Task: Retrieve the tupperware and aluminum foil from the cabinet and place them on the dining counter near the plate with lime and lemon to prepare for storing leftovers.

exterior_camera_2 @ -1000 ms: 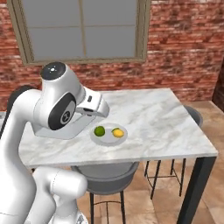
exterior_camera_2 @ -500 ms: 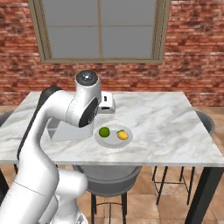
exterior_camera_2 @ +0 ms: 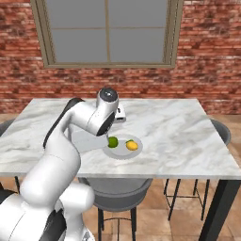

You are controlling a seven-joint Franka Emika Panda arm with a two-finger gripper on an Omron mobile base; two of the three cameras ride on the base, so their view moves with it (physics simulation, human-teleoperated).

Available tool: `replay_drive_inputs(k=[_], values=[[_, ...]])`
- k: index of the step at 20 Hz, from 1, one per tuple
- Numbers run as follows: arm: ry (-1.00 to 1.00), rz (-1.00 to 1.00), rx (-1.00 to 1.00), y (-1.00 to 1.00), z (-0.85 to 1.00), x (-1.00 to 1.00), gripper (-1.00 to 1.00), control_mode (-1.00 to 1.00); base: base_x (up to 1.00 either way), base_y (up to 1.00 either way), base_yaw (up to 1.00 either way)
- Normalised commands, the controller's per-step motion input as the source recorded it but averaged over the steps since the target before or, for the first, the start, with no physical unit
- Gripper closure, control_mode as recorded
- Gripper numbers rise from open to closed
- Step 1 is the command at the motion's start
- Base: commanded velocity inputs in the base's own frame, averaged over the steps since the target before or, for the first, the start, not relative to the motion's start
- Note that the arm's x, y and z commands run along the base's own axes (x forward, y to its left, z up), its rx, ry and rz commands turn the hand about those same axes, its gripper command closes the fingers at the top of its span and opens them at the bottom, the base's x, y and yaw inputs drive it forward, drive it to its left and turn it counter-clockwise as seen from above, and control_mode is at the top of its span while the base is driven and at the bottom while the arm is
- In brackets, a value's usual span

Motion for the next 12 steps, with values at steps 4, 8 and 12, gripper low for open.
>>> replay_drive_inputs(k=[4, 8, 12], values=[[0.00, 0.00, -0.06, 0.49, -0.29, 0.64, 1.00, -1.00, 0.00, 0.00, 0.00], [0.00, 0.00, -0.06, 0.50, -0.32, 0.54, 1.00, -1.00, 0.00, 0.00, 0.00], [0.00, -0.01, -0.04, 0.36, -0.47, 0.34, 1.00, -1.00, 0.00, 0.00, 0.00]])
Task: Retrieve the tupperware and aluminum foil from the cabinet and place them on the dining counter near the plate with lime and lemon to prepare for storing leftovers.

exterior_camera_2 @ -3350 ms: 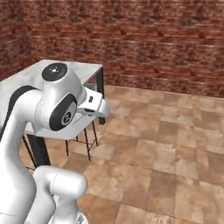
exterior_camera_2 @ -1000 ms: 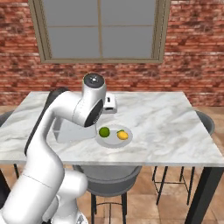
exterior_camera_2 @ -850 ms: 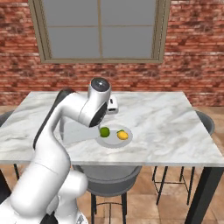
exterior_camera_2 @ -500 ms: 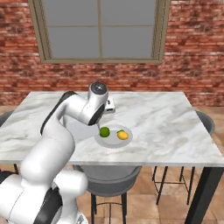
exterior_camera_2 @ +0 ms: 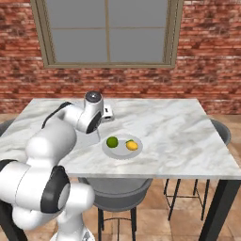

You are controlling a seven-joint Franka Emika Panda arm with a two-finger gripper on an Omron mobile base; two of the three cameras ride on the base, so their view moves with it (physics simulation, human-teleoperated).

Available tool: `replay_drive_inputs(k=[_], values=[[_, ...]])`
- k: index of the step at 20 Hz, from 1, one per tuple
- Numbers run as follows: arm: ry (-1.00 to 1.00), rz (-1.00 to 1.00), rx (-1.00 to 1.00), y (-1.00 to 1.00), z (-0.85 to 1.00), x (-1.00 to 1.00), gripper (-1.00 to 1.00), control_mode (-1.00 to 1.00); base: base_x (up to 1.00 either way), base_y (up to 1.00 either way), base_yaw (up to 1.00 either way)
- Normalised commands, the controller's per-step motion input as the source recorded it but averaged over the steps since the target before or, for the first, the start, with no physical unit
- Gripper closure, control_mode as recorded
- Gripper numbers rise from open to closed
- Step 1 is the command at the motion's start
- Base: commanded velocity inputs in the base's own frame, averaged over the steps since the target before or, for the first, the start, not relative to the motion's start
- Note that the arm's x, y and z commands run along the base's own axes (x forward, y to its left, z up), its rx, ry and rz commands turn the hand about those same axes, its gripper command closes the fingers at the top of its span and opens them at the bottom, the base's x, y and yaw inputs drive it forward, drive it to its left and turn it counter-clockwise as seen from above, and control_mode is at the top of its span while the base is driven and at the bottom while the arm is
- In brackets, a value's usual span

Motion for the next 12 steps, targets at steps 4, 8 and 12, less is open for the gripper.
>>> replay_drive_inputs(k=[4, 8, 12], values=[[0.00, -0.02, -0.01, 0.22, -0.52, 0.15, 1.00, -1.00, 0.00, 0.00, 0.00], [0.00, -0.05, -0.01, 0.18, -0.51, 0.12, 1.00, -1.00, 0.00, 0.00, 0.00], [0.00, -0.08, 0.00, 0.08, -0.46, 0.23, 1.00, -1.00, 0.00, 0.00, 0.00]])
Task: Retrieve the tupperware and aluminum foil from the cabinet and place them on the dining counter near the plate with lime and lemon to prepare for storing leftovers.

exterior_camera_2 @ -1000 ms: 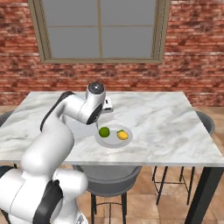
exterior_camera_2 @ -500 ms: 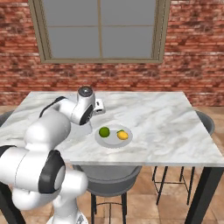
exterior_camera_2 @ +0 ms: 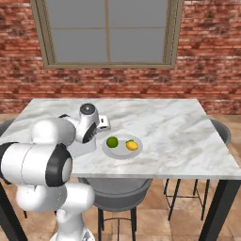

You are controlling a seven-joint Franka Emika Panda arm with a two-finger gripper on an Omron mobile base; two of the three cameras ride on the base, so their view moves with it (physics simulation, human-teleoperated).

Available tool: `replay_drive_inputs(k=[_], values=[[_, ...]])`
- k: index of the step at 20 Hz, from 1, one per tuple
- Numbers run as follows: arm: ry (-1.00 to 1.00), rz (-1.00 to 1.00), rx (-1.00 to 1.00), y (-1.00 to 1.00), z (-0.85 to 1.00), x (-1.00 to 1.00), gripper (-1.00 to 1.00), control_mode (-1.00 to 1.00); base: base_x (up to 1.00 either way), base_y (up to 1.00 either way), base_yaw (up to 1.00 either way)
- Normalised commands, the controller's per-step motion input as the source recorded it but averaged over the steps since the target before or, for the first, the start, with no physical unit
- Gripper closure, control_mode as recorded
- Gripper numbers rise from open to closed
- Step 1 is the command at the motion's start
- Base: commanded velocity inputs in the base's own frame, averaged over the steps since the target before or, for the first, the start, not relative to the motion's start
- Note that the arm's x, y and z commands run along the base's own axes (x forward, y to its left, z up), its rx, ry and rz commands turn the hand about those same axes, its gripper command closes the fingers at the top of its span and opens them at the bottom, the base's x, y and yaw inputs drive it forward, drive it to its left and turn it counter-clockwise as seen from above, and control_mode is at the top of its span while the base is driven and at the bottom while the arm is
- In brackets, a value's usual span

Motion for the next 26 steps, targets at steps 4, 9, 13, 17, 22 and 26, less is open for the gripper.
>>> replay_drive_inputs(k=[4, 9, 13, 17, 22, 26], values=[[0.00, -0.08, 0.00, 0.09, -0.44, 0.33, 1.00, -1.00, 0.00, 0.00, 0.00], [0.00, -0.08, 0.00, 0.15, -0.35, 0.44, -1.00, -1.00, 0.00, 0.00, 0.00], [0.00, -0.07, 0.00, 0.20, -0.21, 0.19, -1.00, -1.00, 0.00, 0.00, 0.00], [0.00, -0.06, 0.00, 0.10, 0.00, 0.01, -1.00, -1.00, 0.00, 0.00, 0.00], [0.00, -0.10, 0.00, -0.11, 0.47, 0.01, -1.00, -1.00, 0.00, 0.00, 0.00], [0.00, -0.08, 0.00, -0.30, 1.00, -0.12, -1.00, -1.00, 0.00, 0.00, 0.00]])
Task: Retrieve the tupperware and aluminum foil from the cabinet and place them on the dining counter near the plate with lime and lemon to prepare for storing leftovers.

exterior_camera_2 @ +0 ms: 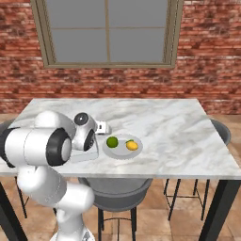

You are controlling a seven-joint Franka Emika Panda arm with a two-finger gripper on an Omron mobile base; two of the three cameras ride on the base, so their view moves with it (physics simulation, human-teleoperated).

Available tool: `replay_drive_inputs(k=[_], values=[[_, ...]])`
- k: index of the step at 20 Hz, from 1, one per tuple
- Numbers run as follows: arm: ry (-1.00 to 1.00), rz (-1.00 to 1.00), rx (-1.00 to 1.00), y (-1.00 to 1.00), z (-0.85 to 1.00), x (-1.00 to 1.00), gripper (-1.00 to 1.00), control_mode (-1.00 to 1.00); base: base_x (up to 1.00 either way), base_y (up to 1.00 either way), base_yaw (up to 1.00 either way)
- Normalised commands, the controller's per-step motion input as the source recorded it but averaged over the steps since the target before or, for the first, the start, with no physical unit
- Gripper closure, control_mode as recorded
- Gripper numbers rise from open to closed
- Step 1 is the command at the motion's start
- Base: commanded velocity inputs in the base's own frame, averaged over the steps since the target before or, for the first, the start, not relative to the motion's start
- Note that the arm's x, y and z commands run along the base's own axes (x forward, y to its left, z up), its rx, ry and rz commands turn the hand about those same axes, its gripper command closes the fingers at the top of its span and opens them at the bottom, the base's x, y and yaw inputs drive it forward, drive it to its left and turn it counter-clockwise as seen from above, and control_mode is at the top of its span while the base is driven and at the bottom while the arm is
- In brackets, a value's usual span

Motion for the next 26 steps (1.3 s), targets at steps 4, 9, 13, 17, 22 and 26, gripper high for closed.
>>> replay_drive_inputs(k=[4, 9, 13, 17, 22, 26], values=[[0.00, -0.03, 0.00, -0.09, 1.00, -0.33, -1.00, -1.00, 0.00, 0.00, 0.00], [0.09, 0.00, -0.04, 0.00, 0.92, -0.74, -1.00, -1.00, 0.00, 0.00, 0.00], [0.19, 0.02, -0.03, 0.00, 0.80, -0.92, -1.00, -1.00, 0.00, 0.00, 0.00], [0.12, 0.06, 0.00, 0.00, 0.65, -1.00, -1.00, -1.00, 0.00, 0.00, 0.00], [0.05, 0.08, 0.00, 0.00, 0.53, -0.91, -1.00, -1.00, 0.00, 0.00, 0.00], [0.00, 0.09, 0.00, -0.01, 0.32, -0.71, -1.00, -1.00, 0.00, 0.00, 0.00]])
